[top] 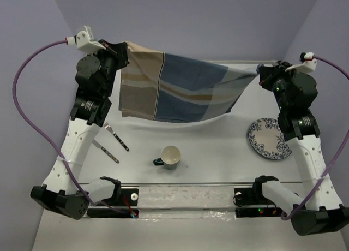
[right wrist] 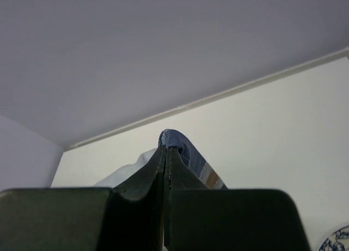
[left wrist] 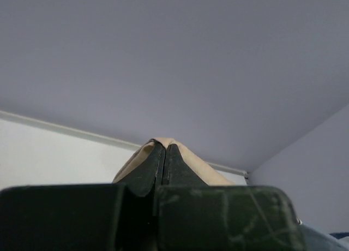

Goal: Set the dinner table for one person

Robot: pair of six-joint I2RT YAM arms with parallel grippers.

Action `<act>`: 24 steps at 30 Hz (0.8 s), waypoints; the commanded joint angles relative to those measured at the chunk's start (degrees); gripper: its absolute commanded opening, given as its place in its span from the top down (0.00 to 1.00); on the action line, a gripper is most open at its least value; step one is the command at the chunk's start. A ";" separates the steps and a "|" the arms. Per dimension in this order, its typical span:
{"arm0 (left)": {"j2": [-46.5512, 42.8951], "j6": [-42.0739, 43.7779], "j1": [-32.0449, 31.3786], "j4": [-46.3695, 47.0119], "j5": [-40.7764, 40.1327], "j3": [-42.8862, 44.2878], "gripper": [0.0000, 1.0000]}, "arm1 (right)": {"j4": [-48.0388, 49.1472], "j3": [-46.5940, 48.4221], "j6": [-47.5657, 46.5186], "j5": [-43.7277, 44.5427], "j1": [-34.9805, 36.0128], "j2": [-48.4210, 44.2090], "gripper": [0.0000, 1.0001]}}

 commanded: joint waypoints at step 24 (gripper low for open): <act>20.24 -6.09 14.25 5.74 21.15 8.77 1.00 | 1.99 17.47 -3.50 -8.99 -4.00 26.87 1.00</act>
